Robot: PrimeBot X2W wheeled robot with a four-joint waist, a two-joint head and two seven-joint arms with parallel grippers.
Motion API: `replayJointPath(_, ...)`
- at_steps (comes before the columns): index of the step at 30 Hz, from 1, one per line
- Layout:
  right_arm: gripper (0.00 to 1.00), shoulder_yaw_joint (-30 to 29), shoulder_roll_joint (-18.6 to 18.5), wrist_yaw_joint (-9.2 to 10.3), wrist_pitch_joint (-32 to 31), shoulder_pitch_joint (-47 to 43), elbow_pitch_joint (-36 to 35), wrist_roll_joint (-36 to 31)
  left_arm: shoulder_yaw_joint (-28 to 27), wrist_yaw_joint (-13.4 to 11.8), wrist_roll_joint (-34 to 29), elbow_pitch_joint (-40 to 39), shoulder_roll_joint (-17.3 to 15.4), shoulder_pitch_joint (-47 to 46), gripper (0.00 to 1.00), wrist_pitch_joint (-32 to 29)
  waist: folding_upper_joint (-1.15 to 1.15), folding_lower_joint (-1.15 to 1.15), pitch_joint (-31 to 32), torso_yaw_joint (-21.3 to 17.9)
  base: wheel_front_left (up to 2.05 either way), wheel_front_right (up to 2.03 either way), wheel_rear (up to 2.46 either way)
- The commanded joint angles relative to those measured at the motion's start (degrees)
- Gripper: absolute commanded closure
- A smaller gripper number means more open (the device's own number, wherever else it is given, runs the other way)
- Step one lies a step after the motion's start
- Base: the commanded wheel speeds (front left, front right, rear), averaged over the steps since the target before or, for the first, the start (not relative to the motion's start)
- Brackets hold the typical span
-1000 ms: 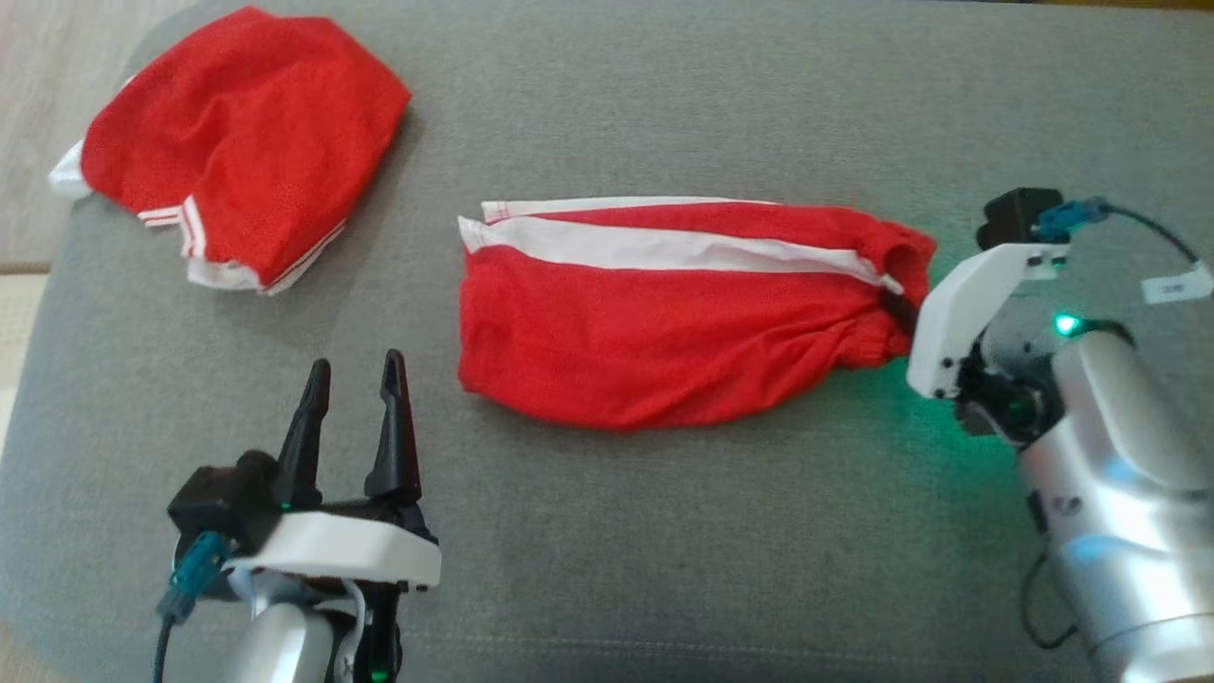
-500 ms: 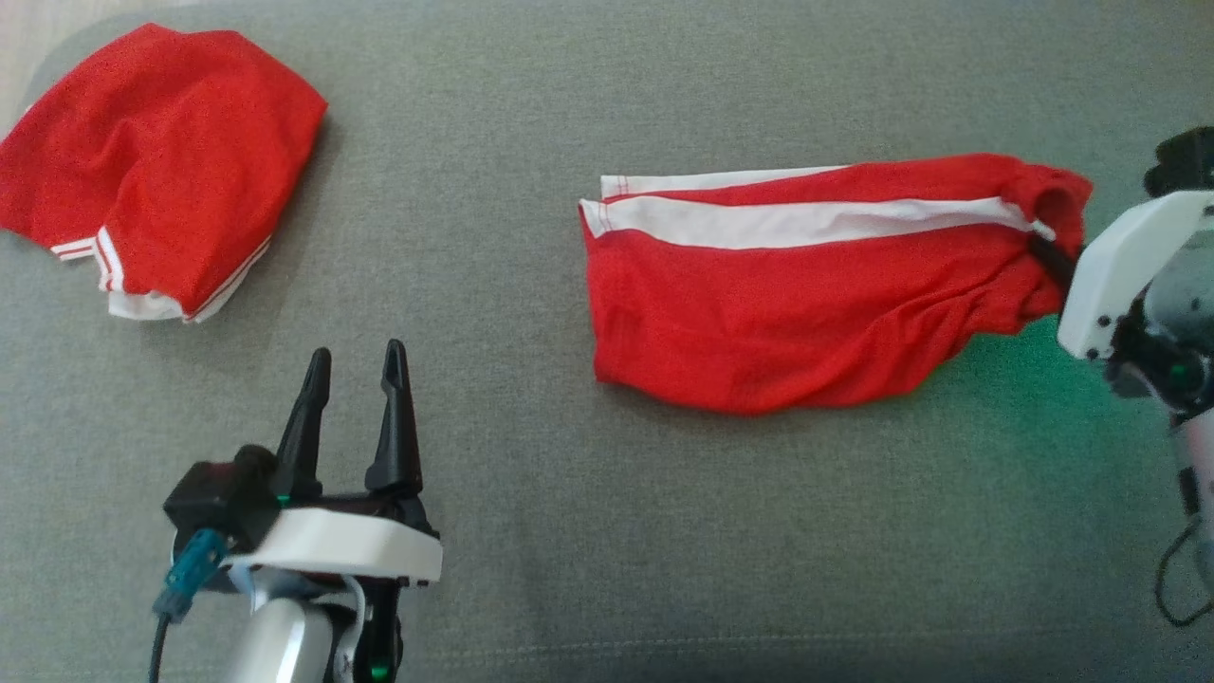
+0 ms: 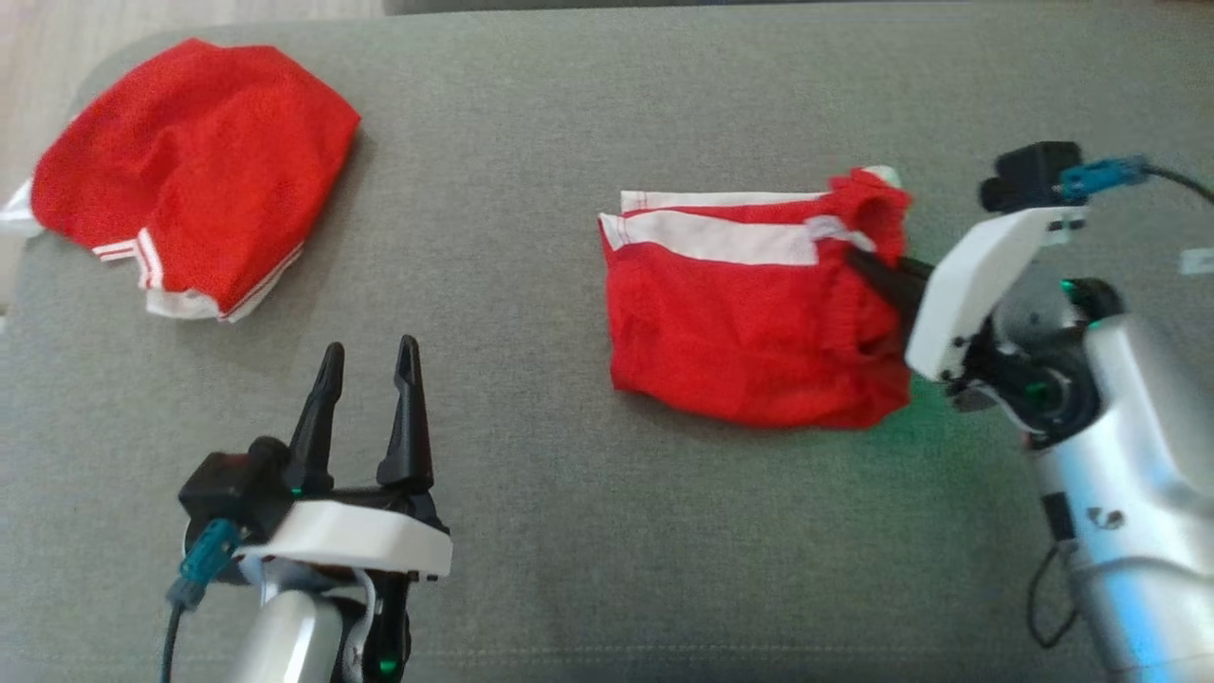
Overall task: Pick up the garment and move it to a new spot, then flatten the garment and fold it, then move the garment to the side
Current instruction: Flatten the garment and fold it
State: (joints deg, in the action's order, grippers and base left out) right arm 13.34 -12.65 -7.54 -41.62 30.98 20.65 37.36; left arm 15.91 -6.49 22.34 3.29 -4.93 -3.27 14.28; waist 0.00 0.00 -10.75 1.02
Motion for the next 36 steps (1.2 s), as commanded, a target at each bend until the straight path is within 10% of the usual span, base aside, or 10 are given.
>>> replayJointPath(1,1.0,1.29,1.32,0.05,0.3,1.0,-2.77,0.96,-1.66,0.19,0.11,-1.7,-0.24,-1.37,0.0,0.51,0.0,0.0,0.55,0.76,0.0,0.0,0.0)
replayJointPath(19,1.0,1.85,9.09,0.05,8.31,5.91,12.39,-1.82,0.48,0.46,1.03,-0.5,0.85,-0.91,0.0,0.65,0.0,0.0,1.41,8.35,0.0,0.0,0.0)
replayJointPath(21,0.48,1.73,9.37,0.05,9.96,6.66,14.29,-2.0,0.6,0.45,1.08,-0.37,0.93,-0.76,0.0,0.66,0.0,0.0,1.57,8.72,0.0,0.0,0.0)
replayJointPath(22,0.04,1.72,9.48,0.05,10.9,7.03,15.1,-1.96,0.66,0.44,1.08,-0.32,0.97,-0.69,0.0,0.67,0.0,0.0,1.65,8.85,0.0,0.0,0.0)
replayJointPath(36,0.0,8.73,9.76,0.05,23.98,9.8,15.24,5.91,0.37,0.16,0.96,-0.39,1.11,-0.27,0.0,0.71,0.0,0.0,2.38,6.68,0.0,0.0,0.0)
